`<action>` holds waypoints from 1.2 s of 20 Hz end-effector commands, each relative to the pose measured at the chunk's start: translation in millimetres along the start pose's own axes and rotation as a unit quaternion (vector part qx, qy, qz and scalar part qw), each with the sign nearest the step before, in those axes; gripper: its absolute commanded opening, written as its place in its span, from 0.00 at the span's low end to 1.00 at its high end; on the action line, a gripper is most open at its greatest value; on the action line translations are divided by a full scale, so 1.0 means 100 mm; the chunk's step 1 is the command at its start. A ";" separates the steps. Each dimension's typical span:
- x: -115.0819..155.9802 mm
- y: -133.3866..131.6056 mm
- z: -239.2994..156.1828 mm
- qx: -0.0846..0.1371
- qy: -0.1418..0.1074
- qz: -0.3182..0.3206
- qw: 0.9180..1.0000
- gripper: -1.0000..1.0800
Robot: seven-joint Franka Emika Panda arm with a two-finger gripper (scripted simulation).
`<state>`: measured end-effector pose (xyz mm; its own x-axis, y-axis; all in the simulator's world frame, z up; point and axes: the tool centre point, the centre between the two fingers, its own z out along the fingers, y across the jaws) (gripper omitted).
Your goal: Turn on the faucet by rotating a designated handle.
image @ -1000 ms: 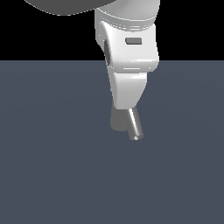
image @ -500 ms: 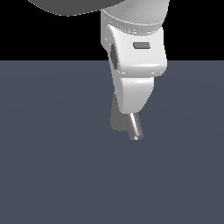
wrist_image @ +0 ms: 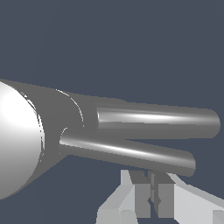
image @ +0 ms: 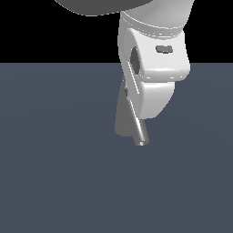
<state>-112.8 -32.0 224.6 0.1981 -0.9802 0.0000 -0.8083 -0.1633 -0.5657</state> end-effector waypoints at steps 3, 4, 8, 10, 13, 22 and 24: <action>0.29 0.06 -0.01 -0.002 0.008 0.009 1.000 0.00; 0.34 0.07 -0.01 -0.002 0.008 0.010 1.000 0.00; 0.52 0.11 -0.01 -0.003 0.009 0.011 1.000 0.00; 0.61 0.12 -0.01 -0.004 0.010 0.012 1.000 0.00; 0.42 0.02 0.00 0.001 -0.003 -0.005 1.000 0.00; 0.63 -0.08 0.00 -0.001 0.000 0.000 1.000 0.00; 0.68 -0.11 -0.01 -0.001 0.001 0.001 1.000 0.00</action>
<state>-93.3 -80.3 230.7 0.2258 -0.9742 -0.0022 -0.8038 -0.1850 -0.5653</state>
